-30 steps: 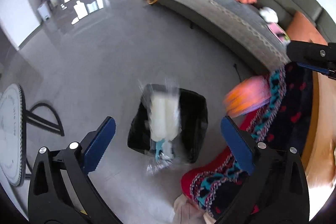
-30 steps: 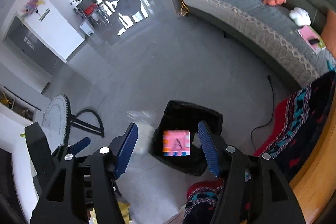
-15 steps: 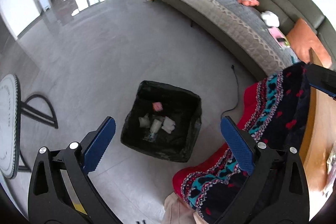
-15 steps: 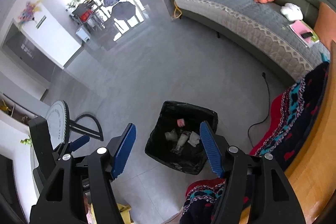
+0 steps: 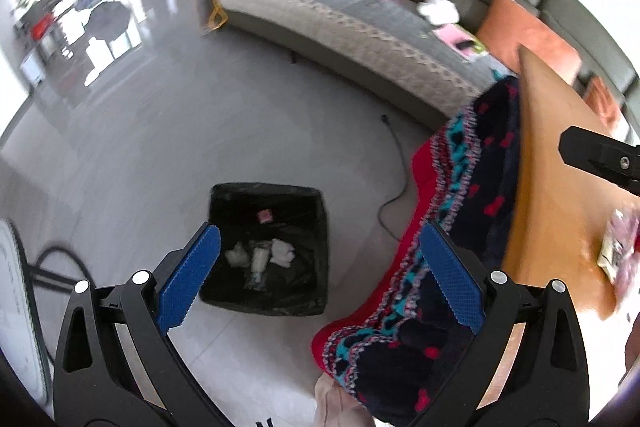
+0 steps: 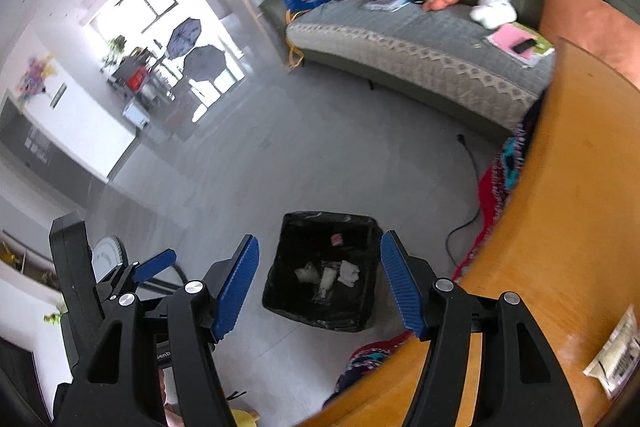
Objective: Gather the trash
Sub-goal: 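Grasp the red pouch with the right tool while the left tool grasps the soy milk packet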
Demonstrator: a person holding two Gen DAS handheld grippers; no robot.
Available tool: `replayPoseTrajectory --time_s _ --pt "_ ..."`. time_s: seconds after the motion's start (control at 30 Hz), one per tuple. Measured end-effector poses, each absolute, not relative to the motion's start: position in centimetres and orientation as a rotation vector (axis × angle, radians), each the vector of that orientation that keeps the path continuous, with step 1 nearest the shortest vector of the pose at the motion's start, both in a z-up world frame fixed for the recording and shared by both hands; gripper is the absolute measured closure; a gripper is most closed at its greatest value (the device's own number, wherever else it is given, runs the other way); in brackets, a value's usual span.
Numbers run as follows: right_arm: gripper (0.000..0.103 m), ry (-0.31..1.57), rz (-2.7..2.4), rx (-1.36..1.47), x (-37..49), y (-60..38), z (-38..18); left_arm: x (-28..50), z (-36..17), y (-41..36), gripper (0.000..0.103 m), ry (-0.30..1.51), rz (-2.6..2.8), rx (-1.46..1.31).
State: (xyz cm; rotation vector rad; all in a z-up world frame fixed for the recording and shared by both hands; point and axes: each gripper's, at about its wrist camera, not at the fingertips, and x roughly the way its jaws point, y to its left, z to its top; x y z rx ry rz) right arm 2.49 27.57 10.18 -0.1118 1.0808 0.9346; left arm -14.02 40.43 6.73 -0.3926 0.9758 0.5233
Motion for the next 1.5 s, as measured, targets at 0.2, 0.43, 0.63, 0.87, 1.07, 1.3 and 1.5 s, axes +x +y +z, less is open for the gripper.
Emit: replayPoseTrajectory --time_s 0.2,0.43,0.63,0.87,1.07,1.3,1.5 --pt "0.038 1.038 0.83 -0.073 4.3 20.9 11.5 -9.9 7.6 34.7 0.006 0.982 0.38 -0.336" --pt "0.038 0.992 0.677 -0.01 6.8 10.9 12.7 -4.8 8.0 25.9 0.006 0.999 0.196 -0.245" --pt "0.038 0.969 0.544 0.06 9.1 2.6 13.2 -1.9 7.7 18.6 0.006 1.017 0.057 -0.14" --pt "0.038 0.959 0.429 0.057 11.1 -4.4 12.9 0.5 6.9 12.3 0.006 1.028 -0.064 -0.018" --pt "0.038 1.021 0.393 0.022 12.7 -7.9 10.3 1.9 6.1 9.7 0.006 1.064 -0.11 0.01" --pt "0.046 1.062 0.368 -0.032 14.5 -6.9 8.0 2.9 6.2 8.4 0.006 1.074 -0.214 0.157" --pt "0.066 1.088 0.328 0.027 15.4 -7.4 7.2 4.1 5.6 7.6 0.006 1.097 -0.358 0.282"
